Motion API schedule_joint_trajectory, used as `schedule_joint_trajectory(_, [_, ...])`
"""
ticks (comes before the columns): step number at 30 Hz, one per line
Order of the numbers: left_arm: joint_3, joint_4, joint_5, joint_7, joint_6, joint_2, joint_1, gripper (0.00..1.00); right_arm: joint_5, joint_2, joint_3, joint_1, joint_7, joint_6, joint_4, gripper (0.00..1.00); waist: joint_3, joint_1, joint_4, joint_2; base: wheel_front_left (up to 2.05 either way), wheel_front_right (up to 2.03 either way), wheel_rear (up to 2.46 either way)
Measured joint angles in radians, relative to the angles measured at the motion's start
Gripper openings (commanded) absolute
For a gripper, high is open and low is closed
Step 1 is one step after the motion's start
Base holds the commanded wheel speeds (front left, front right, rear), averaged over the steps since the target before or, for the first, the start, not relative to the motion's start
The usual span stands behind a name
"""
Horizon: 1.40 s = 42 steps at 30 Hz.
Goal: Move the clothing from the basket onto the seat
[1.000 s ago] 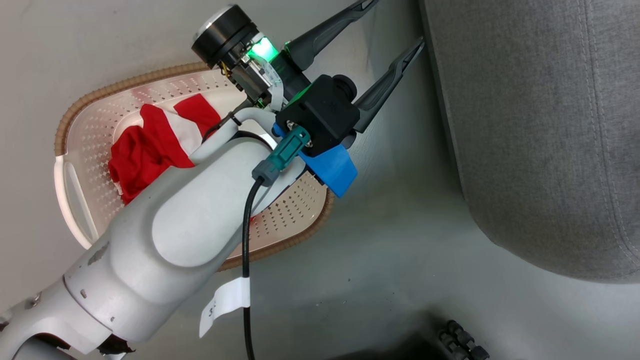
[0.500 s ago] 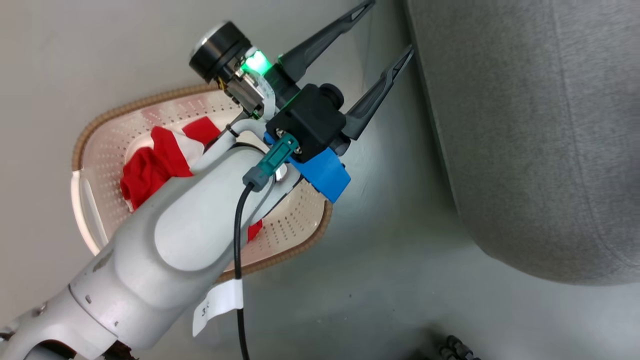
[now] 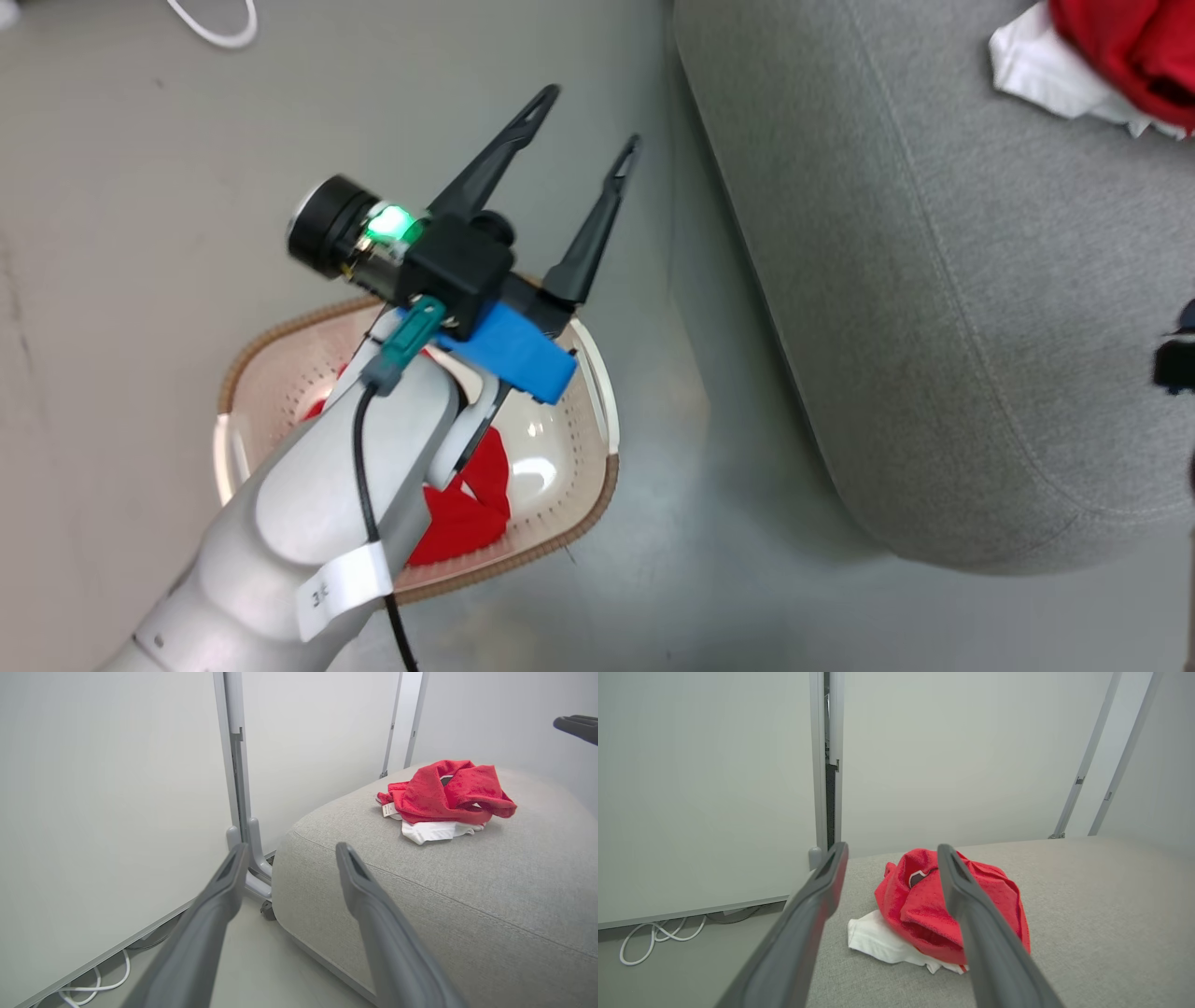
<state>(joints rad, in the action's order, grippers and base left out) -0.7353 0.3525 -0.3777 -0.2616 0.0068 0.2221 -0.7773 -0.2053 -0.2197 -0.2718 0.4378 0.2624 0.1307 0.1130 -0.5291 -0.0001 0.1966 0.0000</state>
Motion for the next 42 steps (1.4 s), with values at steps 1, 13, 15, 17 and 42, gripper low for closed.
schedule_joint_trajectory(1, [0.02,-0.01,0.0,0.0,0.006,0.0,0.02,1.0,-0.004,0.009,0.016,-0.014,0.0,0.0,-0.017,1.0,0.019,0.0,-0.003,0.0,0.0,0.0,0.0])
schedule_joint_trajectory(13, [0.279,-0.079,0.029,0.0,0.019,-0.009,0.263,1.0,0.0,0.061,0.198,-0.16,0.0,0.0,-0.121,1.0,0.211,-0.0001,-0.069,0.0,0.0,0.0,0.0])
schedule_joint_trajectory(15, [0.318,-0.084,0.041,0.0,0.016,-0.015,0.301,1.0,-0.002,0.067,0.219,-0.177,0.0,0.0,-0.124,1.0,0.237,-0.0001,-0.083,0.0,0.0,0.0,0.0])
schedule_joint_trajectory(17, [0.36,-0.087,0.054,0.0,0.011,-0.024,0.339,1.0,-0.003,0.072,0.238,-0.19,0.0,0.0,-0.126,1.0,0.261,-0.0001,-0.097,0.0,0.0,0.0,0.0])
schedule_joint_trajectory(42, [0.667,-0.112,0.213,0.0,-0.085,-0.146,0.628,1.0,0.011,0.146,0.277,-0.324,0.0,0.0,-0.002,1.0,0.437,-0.0001,-0.22,0.0,0.0,0.0,0.0])
